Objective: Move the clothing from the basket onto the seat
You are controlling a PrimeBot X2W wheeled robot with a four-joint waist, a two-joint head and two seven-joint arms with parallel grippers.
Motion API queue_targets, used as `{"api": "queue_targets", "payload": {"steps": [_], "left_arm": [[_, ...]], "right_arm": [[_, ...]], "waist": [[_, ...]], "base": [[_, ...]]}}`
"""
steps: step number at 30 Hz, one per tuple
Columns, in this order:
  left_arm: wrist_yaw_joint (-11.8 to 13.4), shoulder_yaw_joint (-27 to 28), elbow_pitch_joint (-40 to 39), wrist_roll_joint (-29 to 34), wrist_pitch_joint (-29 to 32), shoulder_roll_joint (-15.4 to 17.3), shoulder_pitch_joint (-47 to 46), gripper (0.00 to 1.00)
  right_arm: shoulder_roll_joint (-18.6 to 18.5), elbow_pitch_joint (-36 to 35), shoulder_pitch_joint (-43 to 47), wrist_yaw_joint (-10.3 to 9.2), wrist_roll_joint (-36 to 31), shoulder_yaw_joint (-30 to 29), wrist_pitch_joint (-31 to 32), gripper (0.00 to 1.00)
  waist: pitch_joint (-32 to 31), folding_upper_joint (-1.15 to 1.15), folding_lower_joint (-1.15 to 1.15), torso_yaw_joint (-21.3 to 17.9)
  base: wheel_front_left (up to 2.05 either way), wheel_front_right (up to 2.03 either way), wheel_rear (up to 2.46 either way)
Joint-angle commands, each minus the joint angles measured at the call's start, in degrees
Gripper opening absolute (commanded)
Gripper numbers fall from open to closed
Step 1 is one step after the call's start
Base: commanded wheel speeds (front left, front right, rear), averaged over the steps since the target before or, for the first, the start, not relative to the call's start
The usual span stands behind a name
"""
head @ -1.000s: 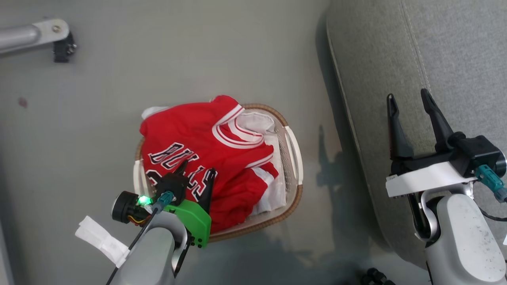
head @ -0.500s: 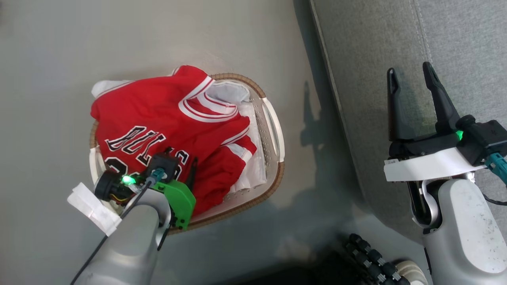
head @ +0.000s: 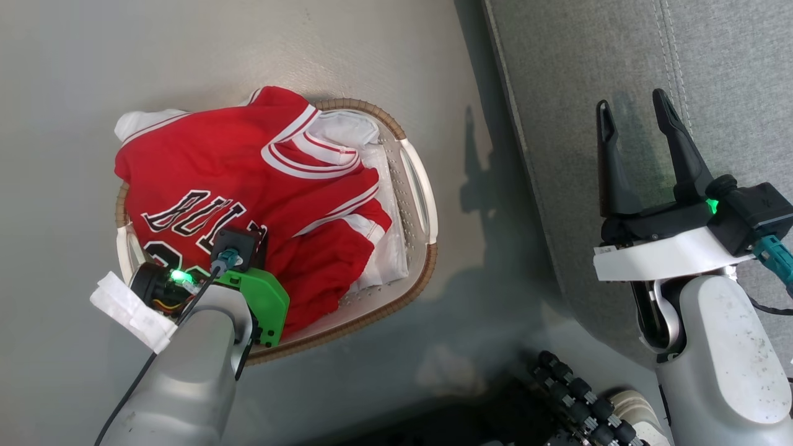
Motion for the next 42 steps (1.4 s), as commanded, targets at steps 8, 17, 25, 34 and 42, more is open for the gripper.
{"api": "queue_targets", "payload": {"steps": [8, 17, 25, 34, 42], "left_arm": [[-0.22, 1.36, -4.40, -1.97, 0.02, -0.19, 3.12, 0.00], [-0.56, 2.94, -14.95, -1.66, 0.01, 1.00, 9.45, 0.00], [-0.67, 4.69, -27.31, -0.28, 0.00, 2.02, 15.91, 0.00], [-0.95, 6.36, -38.67, 2.13, 0.00, 4.55, 18.09, 0.00], [-1.51, 4.20, -43.67, 2.47, 0.00, 6.90, 13.79, 0.00]], "right_arm": [[-0.18, 1.88, 1.09, 0.00, -1.28, 0.13, -0.12, 1.00], [-0.18, 3.87, 4.45, -0.01, -3.72, -0.76, -0.12, 1.00], [-0.19, 6.20, 10.19, -0.01, -5.66, -1.14, -0.12, 1.00], [-0.19, 7.85, 16.09, -0.01, -7.20, -0.41, -0.12, 1.00], [-0.19, 8.24, 18.49, -0.01, -7.79, 0.47, -0.12, 1.00]], "waist": [[-5.81, 0.00, -0.01, 1.46], [-16.84, 0.00, -0.01, 4.09], [-30.07, 0.00, -0.01, 6.57], [-41.43, 0.00, -0.01, 7.51], [-46.92, 0.00, -0.01, 7.78]], "base": [[0.00, 0.00, 0.00], [0.00, 0.00, 0.00], [0.00, 0.00, 0.00], [0.00, 0.00, 0.00], [0.00, 0.00, 0.00]]}}
